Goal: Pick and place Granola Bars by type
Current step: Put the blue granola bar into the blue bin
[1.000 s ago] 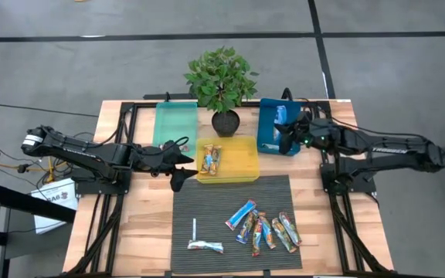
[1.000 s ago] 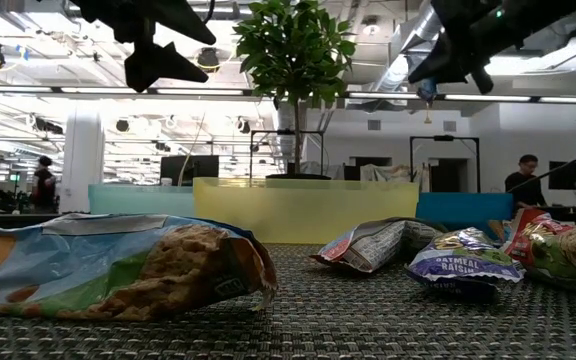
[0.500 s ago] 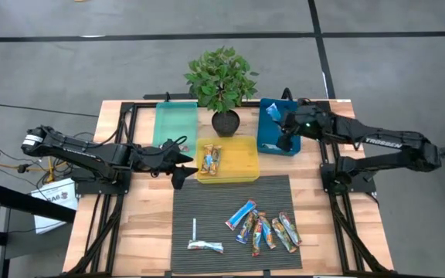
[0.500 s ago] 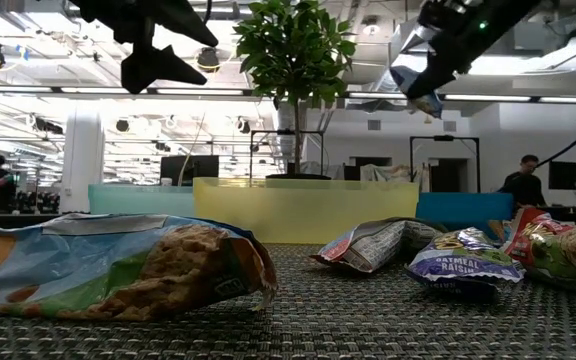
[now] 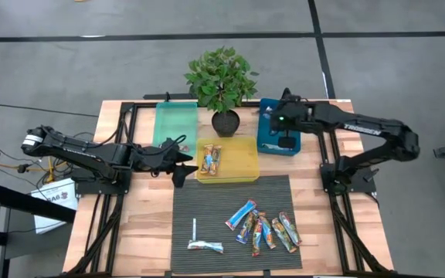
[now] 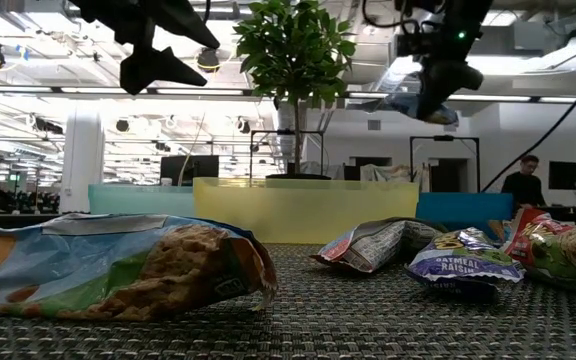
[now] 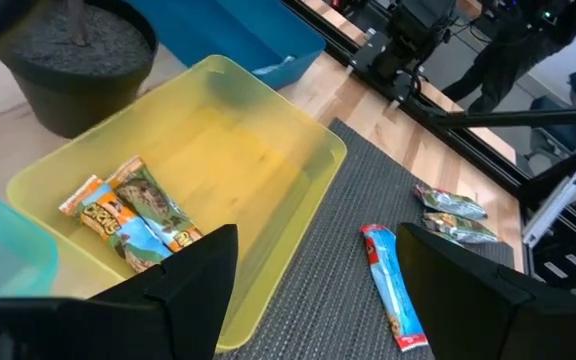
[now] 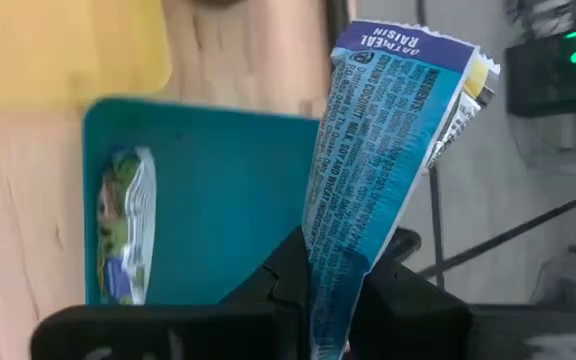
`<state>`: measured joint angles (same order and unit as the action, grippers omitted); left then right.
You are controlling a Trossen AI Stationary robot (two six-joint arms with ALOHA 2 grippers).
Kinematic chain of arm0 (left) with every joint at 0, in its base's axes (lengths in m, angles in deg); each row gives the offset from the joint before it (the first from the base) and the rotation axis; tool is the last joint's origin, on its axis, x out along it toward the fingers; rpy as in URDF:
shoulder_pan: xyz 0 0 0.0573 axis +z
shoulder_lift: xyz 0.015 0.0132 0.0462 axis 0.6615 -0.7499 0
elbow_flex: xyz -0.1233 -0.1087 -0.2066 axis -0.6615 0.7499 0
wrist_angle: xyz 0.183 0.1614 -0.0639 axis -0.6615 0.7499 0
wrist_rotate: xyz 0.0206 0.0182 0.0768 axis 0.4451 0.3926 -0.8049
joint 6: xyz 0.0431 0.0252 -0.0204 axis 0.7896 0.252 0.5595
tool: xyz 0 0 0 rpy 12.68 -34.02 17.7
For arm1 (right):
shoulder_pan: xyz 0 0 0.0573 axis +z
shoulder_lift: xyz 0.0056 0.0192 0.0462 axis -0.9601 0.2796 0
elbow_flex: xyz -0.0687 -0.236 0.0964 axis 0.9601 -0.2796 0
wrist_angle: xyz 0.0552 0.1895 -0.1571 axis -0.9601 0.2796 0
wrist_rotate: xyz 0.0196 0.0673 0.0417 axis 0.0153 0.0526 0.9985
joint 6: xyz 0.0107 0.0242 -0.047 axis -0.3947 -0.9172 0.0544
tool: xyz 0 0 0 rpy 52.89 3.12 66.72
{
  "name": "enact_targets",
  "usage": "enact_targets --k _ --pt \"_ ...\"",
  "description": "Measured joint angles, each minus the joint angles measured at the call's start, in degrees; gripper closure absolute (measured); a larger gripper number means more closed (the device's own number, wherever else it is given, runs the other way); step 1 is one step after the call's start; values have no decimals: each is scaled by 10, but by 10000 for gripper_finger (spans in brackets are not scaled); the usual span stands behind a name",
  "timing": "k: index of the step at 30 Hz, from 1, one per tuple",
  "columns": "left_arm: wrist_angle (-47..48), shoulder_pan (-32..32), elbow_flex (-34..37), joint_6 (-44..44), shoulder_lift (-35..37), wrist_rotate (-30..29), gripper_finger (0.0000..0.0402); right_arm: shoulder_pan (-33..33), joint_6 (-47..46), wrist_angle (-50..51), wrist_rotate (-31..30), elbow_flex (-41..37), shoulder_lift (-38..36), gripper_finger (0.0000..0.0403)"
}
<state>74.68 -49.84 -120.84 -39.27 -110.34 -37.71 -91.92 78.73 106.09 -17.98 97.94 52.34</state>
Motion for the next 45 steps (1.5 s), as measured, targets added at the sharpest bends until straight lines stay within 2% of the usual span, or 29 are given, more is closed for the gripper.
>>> enact_targets --k 11,25,30,45 --pt "2 0 0 0 0 -6 136 -1 1 28 3 7 75 370" --pt "2 0 0 0 0 -6 136 -55 -12 47 69 7 154 372" --pt "2 0 0 0 0 -6 136 -69 -17 54 135 7 166 373" --pt "12 0 0 -3 0 -6 136 -73 16 38 152 -51 163 372"
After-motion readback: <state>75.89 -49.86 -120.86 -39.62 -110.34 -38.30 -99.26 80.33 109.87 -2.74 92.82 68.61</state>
